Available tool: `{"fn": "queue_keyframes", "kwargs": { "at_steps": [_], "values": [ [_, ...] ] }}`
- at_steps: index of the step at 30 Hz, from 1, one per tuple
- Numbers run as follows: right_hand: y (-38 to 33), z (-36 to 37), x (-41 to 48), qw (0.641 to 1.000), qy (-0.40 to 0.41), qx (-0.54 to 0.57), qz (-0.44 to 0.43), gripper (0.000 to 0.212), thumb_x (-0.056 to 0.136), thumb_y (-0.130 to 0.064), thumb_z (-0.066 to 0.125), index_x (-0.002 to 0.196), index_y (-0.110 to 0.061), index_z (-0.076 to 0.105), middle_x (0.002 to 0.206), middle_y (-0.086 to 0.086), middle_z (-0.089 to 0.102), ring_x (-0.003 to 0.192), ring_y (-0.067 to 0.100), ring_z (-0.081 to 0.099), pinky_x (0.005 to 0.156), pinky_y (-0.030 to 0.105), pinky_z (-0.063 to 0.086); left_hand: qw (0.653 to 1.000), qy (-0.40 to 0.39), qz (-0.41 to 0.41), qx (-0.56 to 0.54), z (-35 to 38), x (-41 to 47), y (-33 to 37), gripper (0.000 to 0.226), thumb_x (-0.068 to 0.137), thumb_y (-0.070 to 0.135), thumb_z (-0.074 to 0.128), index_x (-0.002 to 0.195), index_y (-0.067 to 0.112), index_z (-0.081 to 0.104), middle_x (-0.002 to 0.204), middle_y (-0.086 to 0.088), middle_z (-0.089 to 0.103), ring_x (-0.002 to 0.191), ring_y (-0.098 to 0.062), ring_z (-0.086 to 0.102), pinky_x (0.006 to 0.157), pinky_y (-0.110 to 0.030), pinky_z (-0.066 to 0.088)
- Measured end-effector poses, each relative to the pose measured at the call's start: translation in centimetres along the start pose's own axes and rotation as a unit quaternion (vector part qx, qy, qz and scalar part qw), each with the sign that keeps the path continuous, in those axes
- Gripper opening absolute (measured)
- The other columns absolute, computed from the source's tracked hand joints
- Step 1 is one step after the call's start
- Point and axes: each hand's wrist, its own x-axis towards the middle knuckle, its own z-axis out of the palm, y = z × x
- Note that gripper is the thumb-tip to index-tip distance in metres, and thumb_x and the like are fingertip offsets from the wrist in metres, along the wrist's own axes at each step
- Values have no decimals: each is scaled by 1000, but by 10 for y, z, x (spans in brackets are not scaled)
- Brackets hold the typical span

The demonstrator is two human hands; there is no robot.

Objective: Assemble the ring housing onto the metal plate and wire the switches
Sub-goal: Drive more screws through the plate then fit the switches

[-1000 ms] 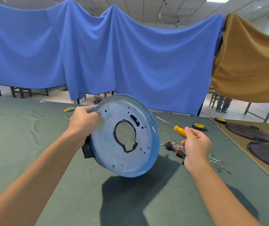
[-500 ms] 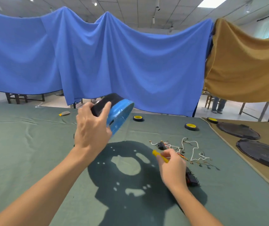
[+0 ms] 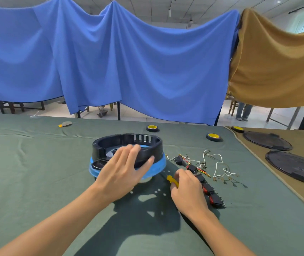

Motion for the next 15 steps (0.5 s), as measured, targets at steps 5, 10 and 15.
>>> {"fn": "queue_keyframes", "kwargs": {
  "at_steps": [5, 10, 15],
  "values": [
    [5, 0, -1, 999, 9, 35, 25, 17, 89, -12, 54, 105, -15, 56, 102, -1, 55, 97, 20, 53, 80, 31, 43, 999, 48, 4, -8, 11, -20, 4, 51, 86, -6, 46, 129, 16, 63, 105, -23, 55, 89, -41, 61, 83, -46, 48],
    [5, 4, -1, 1000, 4, -7, -5, 17, 91, -20, 58, 107, -15, 56, 106, 1, 53, 103, 22, 50, 83, 31, 40, 997, 71, 10, -43, 21, -38, -6, 46, 86, 9, 62, 131, 18, 63, 111, -19, 48, 94, -39, 59, 82, -44, 49],
    [6, 5, 6, 998, 11, -52, -20, 12, 93, -18, 54, 105, -14, 56, 103, 3, 54, 100, 22, 52, 79, 28, 37, 996, 52, 1, -66, 25, -48, -16, 51, 87, 56, 67, 127, 24, 67, 117, -16, 44, 107, -33, 51, 90, -42, 46]
  ]
}}
